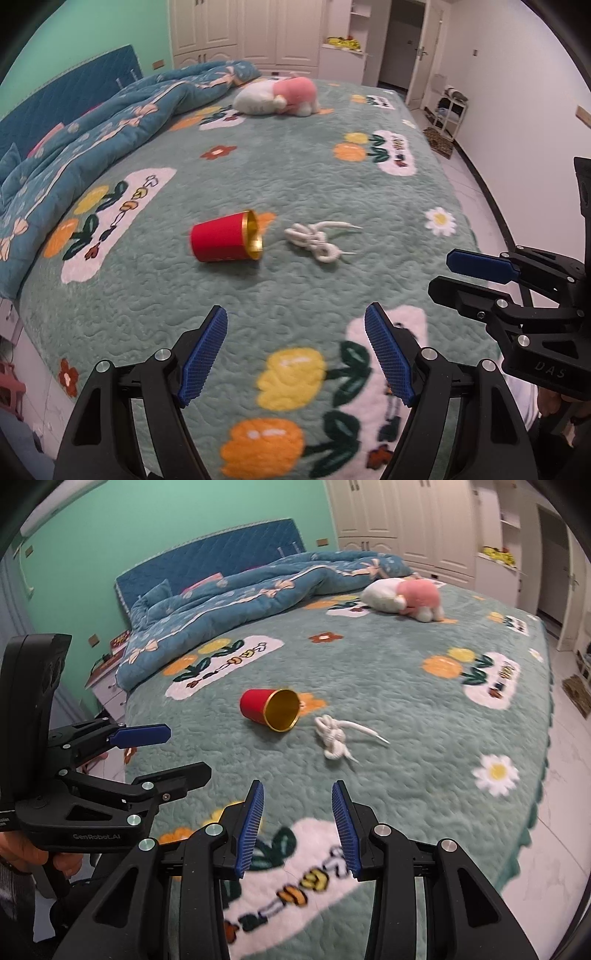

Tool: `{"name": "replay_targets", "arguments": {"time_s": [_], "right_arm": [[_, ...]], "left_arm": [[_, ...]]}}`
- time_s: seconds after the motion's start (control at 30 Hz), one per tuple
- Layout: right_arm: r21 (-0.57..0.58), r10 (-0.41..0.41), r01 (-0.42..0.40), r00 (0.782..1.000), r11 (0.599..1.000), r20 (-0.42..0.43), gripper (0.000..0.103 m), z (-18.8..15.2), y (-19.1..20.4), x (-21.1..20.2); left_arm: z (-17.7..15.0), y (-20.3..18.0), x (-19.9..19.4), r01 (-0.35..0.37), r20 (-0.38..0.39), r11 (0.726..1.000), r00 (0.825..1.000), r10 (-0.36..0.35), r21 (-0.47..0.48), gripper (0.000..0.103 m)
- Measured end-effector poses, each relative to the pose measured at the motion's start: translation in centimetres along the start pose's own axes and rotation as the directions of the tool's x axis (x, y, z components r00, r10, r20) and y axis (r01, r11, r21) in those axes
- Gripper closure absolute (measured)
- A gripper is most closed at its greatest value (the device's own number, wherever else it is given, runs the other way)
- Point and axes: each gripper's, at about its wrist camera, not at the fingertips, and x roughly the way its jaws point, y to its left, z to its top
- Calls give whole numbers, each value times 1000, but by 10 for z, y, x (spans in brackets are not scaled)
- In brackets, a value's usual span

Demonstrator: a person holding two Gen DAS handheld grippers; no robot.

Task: Collect trash
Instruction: 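Move both open tools back over the bed toward the red cup and white rope, then grasp the red paper cup with the left tool while the right tool grasps the white rope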

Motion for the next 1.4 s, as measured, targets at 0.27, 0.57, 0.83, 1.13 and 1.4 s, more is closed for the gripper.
{"name": "replay_targets", "arguments": {"time_s": [0.27, 0.57, 0.83, 1.13, 1.4], "right_arm": [[-15, 24, -25, 999, 1000, -47, 63, 27, -4, 52], [-26, 21, -24, 995, 999, -102, 63, 43, -27, 104], [-40, 6, -13, 987, 999, -161, 63, 47, -46, 152], [-51, -11, -1, 974, 999, -227, 64, 42, -55, 203], [-35, -5, -3, 972, 999, -234, 63, 38, -58, 212]], "left_arm": [[18, 36, 35, -17, -40, 999, 999, 15, -51, 26], [36, 62, 83, -44, -95, 992, 995, 33, -121, 26], [43, 71, 109, -57, -125, 987, 991, 38, -152, 26], [54, 82, 126, -82, -141, 986, 988, 61, -148, 21], [60, 91, 129, -141, -129, 985, 983, 128, -100, 11]]}}
